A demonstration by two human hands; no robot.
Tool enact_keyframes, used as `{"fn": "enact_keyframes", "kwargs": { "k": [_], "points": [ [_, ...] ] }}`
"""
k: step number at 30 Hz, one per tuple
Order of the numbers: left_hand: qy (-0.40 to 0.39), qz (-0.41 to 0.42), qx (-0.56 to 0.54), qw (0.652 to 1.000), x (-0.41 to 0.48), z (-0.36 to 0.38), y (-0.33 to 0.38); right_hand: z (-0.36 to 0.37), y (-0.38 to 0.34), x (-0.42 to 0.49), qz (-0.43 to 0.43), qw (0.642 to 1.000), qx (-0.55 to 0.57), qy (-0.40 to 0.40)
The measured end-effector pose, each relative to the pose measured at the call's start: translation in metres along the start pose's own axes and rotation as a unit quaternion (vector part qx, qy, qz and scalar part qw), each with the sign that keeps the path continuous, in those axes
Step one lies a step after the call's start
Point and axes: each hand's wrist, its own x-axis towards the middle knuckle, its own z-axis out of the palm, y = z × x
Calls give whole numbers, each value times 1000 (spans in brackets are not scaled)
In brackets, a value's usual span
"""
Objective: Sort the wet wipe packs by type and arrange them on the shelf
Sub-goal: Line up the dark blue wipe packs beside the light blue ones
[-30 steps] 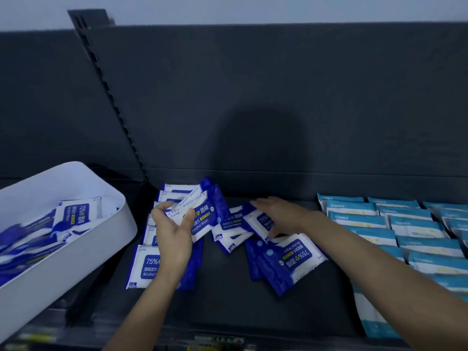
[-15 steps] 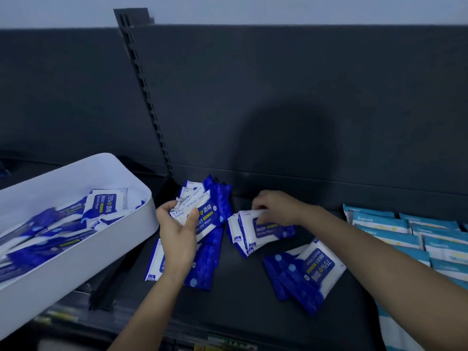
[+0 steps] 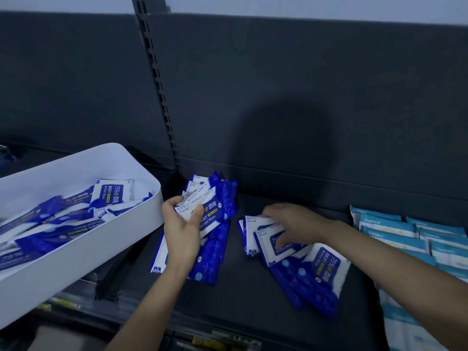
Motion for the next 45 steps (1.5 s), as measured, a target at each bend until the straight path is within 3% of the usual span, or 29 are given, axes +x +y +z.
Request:
{"fn": "enact_keyframes", "kwargs": {
  "k": [5, 11, 17, 26, 29, 34, 37, 40, 42, 45],
  "points": [
    [-1, 28, 20, 999, 5, 5, -2, 0, 0, -13, -48, 997, -63, 11],
    [-32, 52, 35, 998, 7, 18, -5, 15, 5, -34, -81, 985, -116, 103],
    [-152, 36, 79, 985, -2, 48, -12, 34, 13, -54, -92, 978, -98, 162],
    [-386, -13, 149, 910, -14, 60, -24, 42, 11, -59, 32, 976, -71, 203],
    [-397, -18, 170, 902, -10, 66, -28, 34, 4, -54, 83, 979, -31, 186],
    [-354, 41, 191, 914, -13, 83, -22, 27, 0, -47, 130, 967, -65, 208],
    [-358, 53, 194, 912, -5, 83, -18, 29, 11, -51, 209, 937, 104, 260],
    [-354, 20, 172, 919, 5, 82, -18, 32, 23, -63, 231, 882, 340, 231],
    [-357, -39, 124, 925, 9, 82, -19, 34, 25, -66, 231, 873, 381, 197],
    [-405, -94, 78, 906, 11, 85, -20, 34, 29, -60, 223, 858, 417, 201]
  ]
}}
